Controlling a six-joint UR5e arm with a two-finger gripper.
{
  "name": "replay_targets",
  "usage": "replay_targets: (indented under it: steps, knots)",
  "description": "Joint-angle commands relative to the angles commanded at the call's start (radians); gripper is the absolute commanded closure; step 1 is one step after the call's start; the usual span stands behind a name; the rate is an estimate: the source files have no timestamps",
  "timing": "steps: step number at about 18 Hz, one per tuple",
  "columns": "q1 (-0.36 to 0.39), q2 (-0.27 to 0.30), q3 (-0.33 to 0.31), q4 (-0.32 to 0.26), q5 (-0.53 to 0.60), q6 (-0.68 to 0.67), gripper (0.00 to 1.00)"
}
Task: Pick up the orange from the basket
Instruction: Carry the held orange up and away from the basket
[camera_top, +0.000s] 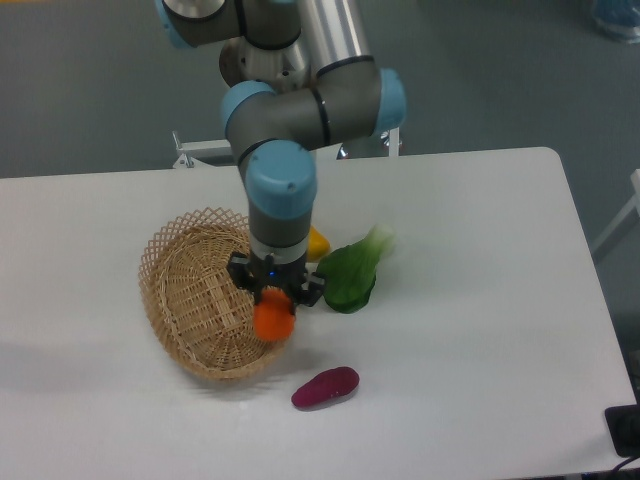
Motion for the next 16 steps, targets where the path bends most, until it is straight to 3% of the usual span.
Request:
replay_targets:
  steps: [8,11,16]
  knots:
    - [0.186,0.021,0.017,-0.003,0.002,0.228,0.57]
    - [0.271,0.023,0.02,-0.008,0.002,0.38,0.59]
    - [0.336,0.017,0.029,-0.006,0.008,0.503,0.6]
